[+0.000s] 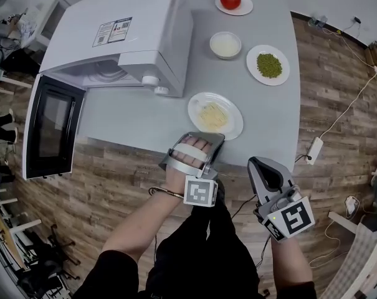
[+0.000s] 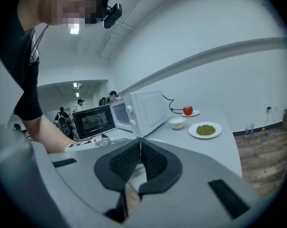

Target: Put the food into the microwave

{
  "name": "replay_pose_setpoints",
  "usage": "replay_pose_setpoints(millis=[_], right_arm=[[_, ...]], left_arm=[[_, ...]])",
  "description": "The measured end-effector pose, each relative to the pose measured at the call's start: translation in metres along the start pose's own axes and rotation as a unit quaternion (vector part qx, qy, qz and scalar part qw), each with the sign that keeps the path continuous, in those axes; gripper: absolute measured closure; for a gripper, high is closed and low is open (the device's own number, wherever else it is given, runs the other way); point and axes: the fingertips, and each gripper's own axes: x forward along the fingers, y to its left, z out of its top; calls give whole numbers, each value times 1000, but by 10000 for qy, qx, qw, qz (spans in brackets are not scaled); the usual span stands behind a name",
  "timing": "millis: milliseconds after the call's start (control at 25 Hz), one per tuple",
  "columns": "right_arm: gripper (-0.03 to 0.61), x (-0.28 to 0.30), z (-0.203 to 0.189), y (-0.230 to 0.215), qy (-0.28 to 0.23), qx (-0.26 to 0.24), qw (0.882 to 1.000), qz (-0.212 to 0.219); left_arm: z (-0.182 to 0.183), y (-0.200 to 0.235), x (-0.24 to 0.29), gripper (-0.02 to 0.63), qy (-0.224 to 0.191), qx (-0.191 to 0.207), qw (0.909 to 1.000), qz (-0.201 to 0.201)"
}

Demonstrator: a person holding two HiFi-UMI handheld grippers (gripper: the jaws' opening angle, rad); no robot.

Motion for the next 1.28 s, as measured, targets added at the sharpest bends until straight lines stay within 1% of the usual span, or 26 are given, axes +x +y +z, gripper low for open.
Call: replay_pose_setpoints(millis=[120,320,480,600,720,840,1080,1160,1280], right_arm=[[565,4,1,3,-5,-14,10000,57],[565,9,3,9,13,-36,9999,138],[565,11,1,13,59,-39,9998,197],[565,12,0,17,63,-39,9997,231],[565,11,1,20,64,-53,9996,258],[565,10,2,20,64,-72,9996,257],[565,5,5,20,38,-82,9997,247],[565,4,5,21,32,-72,9997,248],[565,4,6,23,27,-68,9996,256]], left_arm=[[3,-16,-13,596,-45,9,10000,11],[5,-42,-28,595,-70,-70,9999,-123],[4,-49,-32,595,-28,-85,9998,-184],[6,-48,-33,592,-49,-293,9991,-287],[10,-49,-35,555,-101,-503,9975,-487],[15,-51,-37,505,-114,-606,9957,-688],[13,-45,-34,429,44,-901,9906,-1031],[13,-42,-33,408,39,-944,9898,-1065],[13,-40,-32,407,42,-861,9910,-1023]])
